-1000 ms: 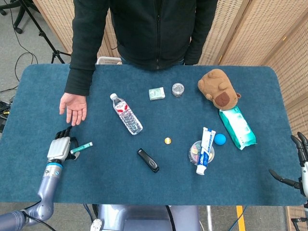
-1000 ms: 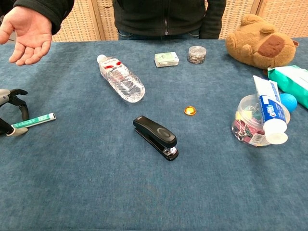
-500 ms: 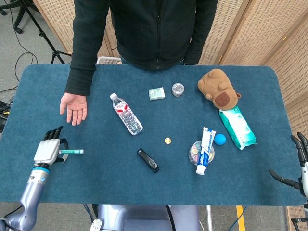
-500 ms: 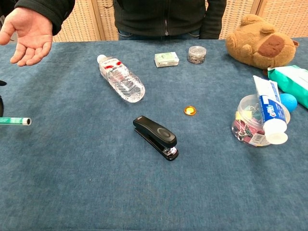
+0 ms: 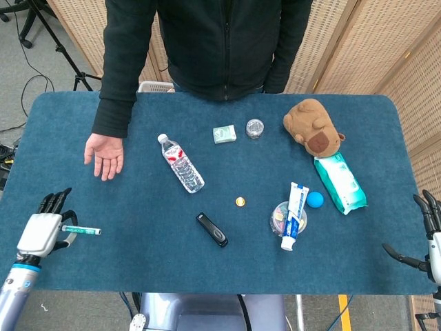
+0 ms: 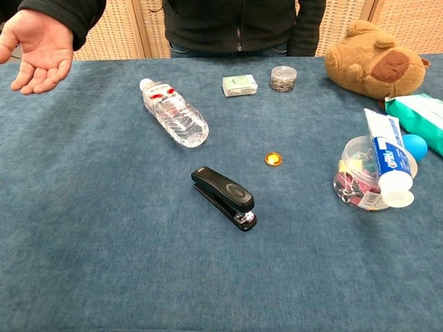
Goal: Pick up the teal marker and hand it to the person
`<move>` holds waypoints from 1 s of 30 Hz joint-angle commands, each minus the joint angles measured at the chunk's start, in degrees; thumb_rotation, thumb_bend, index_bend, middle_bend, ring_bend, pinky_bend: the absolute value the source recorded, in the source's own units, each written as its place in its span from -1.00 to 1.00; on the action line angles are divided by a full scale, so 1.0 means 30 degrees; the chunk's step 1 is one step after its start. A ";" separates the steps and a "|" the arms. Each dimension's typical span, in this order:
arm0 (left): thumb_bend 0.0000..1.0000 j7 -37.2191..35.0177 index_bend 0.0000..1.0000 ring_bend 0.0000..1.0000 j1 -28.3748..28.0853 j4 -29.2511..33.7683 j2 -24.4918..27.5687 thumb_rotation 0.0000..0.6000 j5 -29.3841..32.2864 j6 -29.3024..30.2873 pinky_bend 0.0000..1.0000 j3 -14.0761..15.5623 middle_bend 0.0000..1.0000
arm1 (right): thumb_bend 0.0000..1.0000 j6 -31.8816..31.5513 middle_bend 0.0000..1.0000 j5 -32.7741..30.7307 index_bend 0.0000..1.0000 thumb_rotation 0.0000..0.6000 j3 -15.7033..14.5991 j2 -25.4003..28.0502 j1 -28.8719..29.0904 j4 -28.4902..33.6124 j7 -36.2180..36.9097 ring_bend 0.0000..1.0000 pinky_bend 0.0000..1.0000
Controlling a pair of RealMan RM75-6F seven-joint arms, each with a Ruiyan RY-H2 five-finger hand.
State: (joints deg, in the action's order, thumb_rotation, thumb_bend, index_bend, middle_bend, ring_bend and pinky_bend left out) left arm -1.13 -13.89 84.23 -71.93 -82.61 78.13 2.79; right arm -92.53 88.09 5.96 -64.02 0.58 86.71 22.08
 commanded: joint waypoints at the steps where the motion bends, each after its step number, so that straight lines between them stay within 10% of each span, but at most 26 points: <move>1: -0.32 -0.1456 0.33 -1.00 0.0623 0.0786 0.0985 1.00 -0.0990 0.1663 -1.00 -0.0244 -1.00 | -1.00 -0.0004 -1.00 -0.0004 -0.93 1.00 -0.0007 0.0002 -0.0007 0.0013 0.0002 -1.00 -1.00; 14: -0.33 0.3728 0.34 -1.00 -0.2286 0.5338 0.0551 1.00 0.5693 0.0862 -1.00 -0.6341 -1.00 | -1.00 0.0081 -1.00 -0.0150 -0.93 1.00 0.0043 0.0048 0.0018 -0.0063 0.0240 -1.00 -1.00; 30: -0.33 0.8932 0.35 -1.00 -0.5582 0.3079 -0.2773 1.00 1.1190 -0.0394 -1.00 -0.8383 -1.00 | -1.00 0.0261 -1.00 -0.0404 -0.93 1.00 0.0130 0.0119 0.0037 -0.0219 0.0665 -1.00 -1.00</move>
State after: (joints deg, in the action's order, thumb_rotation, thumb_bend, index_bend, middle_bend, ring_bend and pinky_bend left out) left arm 24.60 -29.56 94.73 -78.93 -50.60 77.30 -21.64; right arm -91.75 86.87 6.36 -63.66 0.69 86.05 24.08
